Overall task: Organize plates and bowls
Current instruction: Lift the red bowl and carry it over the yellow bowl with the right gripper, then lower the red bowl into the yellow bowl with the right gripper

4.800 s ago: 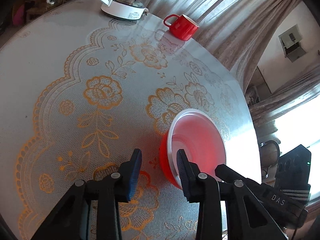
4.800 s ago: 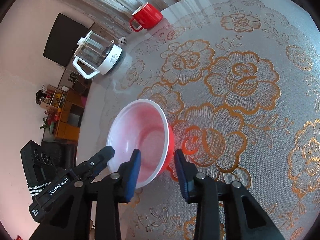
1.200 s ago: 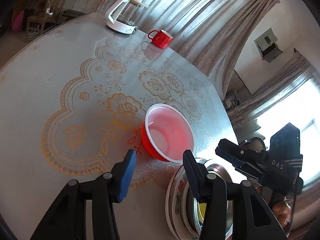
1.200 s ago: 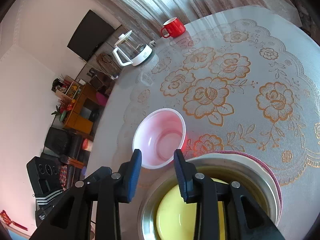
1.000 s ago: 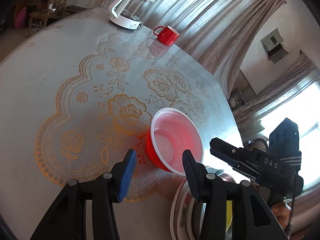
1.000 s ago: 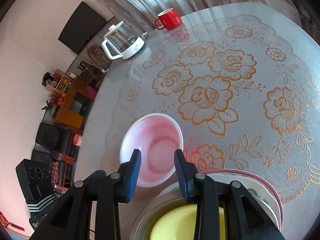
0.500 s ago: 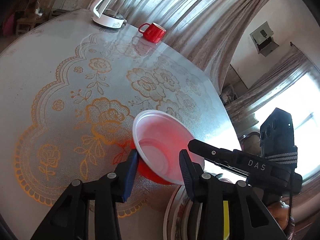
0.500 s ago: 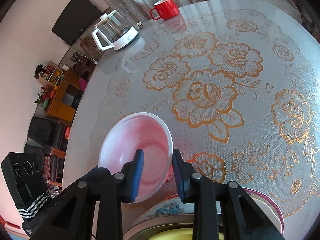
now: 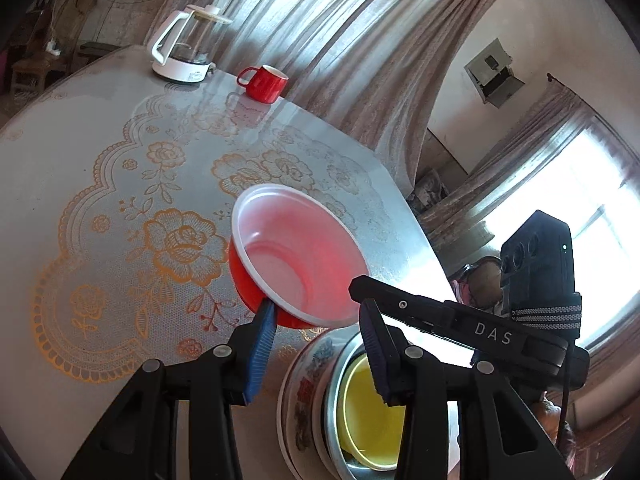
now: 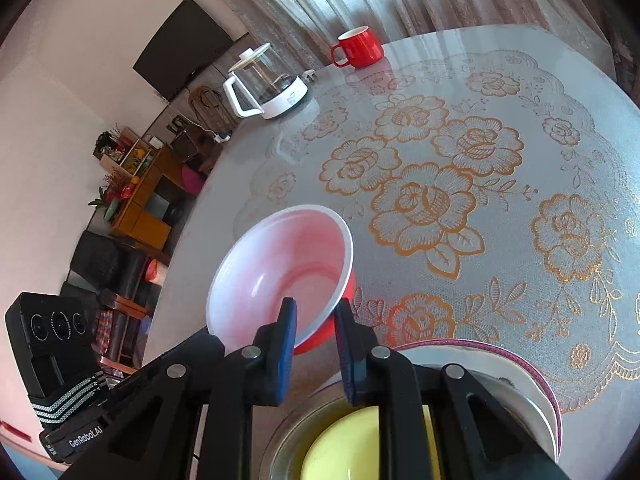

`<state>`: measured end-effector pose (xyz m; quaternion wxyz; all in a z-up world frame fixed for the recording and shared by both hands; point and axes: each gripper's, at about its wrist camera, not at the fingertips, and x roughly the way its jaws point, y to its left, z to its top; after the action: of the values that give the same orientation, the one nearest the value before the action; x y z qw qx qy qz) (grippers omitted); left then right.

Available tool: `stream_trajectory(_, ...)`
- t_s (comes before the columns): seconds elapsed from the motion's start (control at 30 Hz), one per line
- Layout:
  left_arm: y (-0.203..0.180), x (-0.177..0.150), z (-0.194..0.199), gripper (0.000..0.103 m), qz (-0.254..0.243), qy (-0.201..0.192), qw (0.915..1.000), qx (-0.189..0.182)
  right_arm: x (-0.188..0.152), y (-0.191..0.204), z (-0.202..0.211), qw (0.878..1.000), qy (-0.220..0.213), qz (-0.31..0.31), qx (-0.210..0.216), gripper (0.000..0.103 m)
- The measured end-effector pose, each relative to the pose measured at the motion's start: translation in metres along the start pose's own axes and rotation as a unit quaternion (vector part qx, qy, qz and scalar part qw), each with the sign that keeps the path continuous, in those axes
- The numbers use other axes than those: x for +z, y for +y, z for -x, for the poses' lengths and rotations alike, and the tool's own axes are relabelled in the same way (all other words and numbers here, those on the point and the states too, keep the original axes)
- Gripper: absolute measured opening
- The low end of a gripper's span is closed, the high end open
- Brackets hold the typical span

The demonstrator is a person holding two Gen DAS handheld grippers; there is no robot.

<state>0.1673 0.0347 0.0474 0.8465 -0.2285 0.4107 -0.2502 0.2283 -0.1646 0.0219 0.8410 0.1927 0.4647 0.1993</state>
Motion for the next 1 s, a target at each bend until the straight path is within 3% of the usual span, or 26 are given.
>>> stream_trajectory(0.37,-0.035,-0.018,0.015,0.045,-0.045,0.002,0.9985,-0.033,-0.025,0.009,0.053,0.999,-0.045,0.018,0.020,0.018)
stream_trajectory(1.0,-0.067,-0.074,0.013,0.051,-0.091,0.047,0.9927,-0.063,-0.097,-0.018,0.095,0.998,-0.050,-0.013,0.028,0.018)
